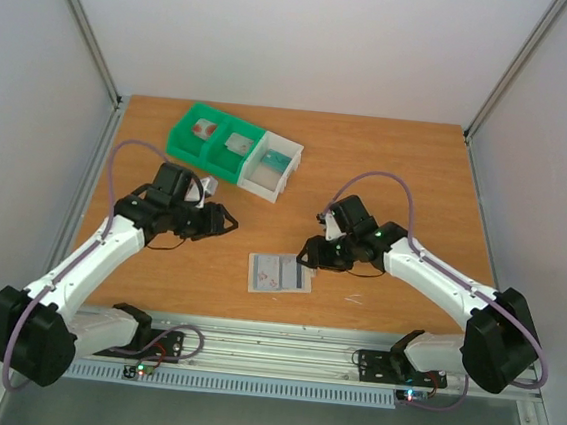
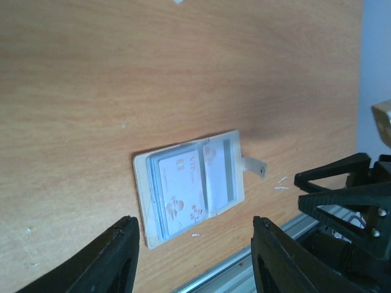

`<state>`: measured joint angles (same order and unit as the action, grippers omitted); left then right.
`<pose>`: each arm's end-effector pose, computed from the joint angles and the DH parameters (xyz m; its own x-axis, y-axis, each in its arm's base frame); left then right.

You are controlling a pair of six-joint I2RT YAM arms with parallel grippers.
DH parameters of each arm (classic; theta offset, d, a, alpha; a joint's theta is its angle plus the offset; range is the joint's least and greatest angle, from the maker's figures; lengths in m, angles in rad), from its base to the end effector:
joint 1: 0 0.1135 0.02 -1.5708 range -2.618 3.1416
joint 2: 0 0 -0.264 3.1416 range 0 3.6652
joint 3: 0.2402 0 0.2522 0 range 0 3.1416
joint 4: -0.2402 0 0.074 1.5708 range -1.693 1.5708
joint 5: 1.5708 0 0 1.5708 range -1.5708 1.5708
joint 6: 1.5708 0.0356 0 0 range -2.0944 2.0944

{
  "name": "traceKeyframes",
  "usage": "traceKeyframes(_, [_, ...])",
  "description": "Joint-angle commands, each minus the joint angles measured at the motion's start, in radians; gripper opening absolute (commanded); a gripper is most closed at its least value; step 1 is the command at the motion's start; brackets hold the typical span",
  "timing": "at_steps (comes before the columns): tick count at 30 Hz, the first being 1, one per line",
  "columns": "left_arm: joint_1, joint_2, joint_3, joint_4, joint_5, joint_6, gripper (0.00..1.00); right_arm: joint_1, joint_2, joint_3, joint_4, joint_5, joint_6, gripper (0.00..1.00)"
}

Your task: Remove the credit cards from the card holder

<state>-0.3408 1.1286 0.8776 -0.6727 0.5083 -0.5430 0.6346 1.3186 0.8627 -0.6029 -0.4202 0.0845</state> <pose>0.2040 -0.0907 0.2655 -0.9376 -0.1464 -0.3155 0.0982 0.7587 -0.6440 0.1949 0.1615 0.2223 -0.7588 -0.4629 -0.4582 -0.6405 0.6582 0.3957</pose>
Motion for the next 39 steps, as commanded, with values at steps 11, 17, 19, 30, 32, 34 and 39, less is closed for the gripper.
traceKeyframes(11, [-0.185,0.074,-0.138,0.319,0.010,-0.184,0.42,0.000,-0.016,-0.041,0.052,0.009,0.011,0.41])
traceKeyframes(17, [-0.251,0.192,-0.176,0.478,0.027,-0.233,0.36,0.000,0.027,-0.060,0.100,-0.013,0.037,0.37])
traceKeyframes(19, [-0.263,0.219,-0.183,0.514,0.029,-0.239,0.34,0.001,0.043,-0.075,0.128,-0.026,0.049,0.37])
traceKeyframes(30, [-0.267,0.296,-0.280,0.695,0.034,-0.272,0.31,0.005,0.171,-0.100,0.203,-0.019,0.071,0.41])
traceKeyframes(32, [-0.266,0.309,-0.276,0.687,0.029,-0.263,0.31,0.005,0.188,-0.103,0.205,-0.014,0.070,0.41])
traceKeyframes(34, [-0.267,0.309,-0.285,0.687,0.016,-0.257,0.31,0.005,0.194,-0.108,0.213,-0.011,0.075,0.40])
traceKeyframes(39, [-0.266,0.321,-0.294,0.644,-0.005,-0.235,0.30,0.005,0.205,-0.126,0.244,0.016,0.083,0.41])
